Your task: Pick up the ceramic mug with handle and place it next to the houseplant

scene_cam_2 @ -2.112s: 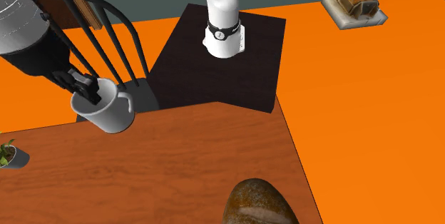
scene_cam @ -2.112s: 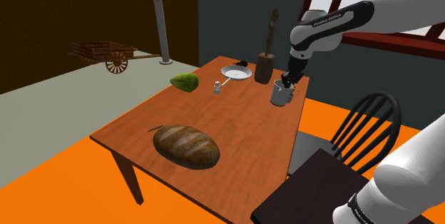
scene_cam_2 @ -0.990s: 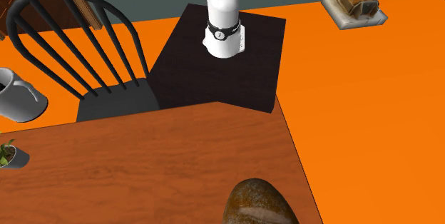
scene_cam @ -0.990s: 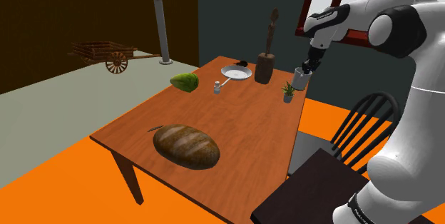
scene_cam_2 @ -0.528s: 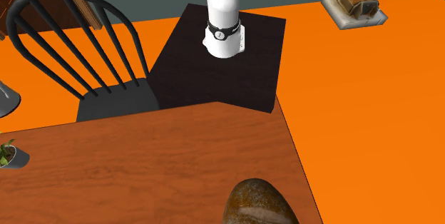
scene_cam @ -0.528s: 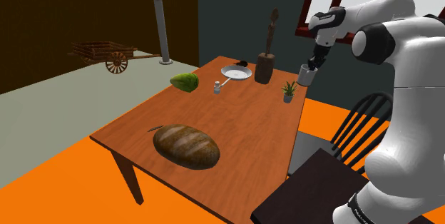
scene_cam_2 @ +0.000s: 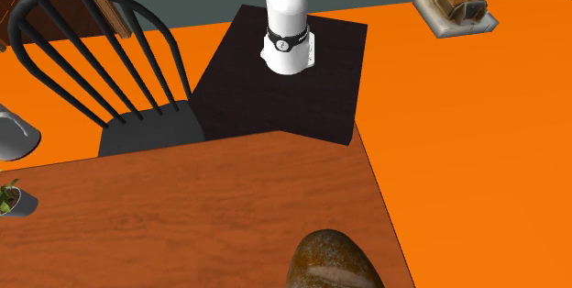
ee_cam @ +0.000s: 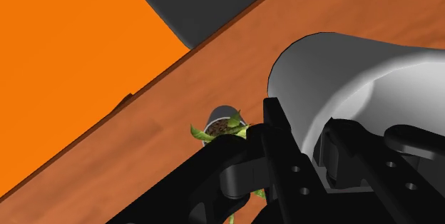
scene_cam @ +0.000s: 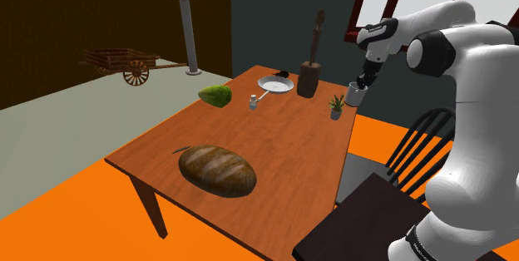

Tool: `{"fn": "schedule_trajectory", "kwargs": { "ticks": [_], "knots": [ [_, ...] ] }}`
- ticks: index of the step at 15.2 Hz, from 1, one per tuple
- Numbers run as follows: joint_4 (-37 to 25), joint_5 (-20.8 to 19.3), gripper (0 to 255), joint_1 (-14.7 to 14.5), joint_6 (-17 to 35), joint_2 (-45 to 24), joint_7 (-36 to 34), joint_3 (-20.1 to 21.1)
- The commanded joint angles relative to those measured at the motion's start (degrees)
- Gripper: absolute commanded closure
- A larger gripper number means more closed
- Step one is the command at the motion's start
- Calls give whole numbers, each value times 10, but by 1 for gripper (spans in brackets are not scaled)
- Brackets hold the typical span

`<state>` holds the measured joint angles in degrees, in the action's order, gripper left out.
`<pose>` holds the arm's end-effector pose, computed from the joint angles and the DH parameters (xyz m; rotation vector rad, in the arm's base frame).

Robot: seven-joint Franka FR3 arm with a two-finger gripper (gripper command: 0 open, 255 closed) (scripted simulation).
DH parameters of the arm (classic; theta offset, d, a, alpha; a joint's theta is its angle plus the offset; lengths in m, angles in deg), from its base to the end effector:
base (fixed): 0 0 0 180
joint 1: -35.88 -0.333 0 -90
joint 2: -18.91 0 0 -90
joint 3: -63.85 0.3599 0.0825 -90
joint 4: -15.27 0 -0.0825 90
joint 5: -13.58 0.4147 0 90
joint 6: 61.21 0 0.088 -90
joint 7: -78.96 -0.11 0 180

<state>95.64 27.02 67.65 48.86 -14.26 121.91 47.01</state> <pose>0.5478 -0.5274 0.3974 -3.0678 0.2163 -0.0274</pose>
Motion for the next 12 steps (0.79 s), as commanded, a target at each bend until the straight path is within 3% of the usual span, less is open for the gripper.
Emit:
{"fn": "schedule_trajectory", "kwargs": {
  "ticks": [1,12],
  "knots": [
    [10,2,255,0,14,-4,2,1],
    [44,14,255,1,79,-36,13,8]
  ]
}}
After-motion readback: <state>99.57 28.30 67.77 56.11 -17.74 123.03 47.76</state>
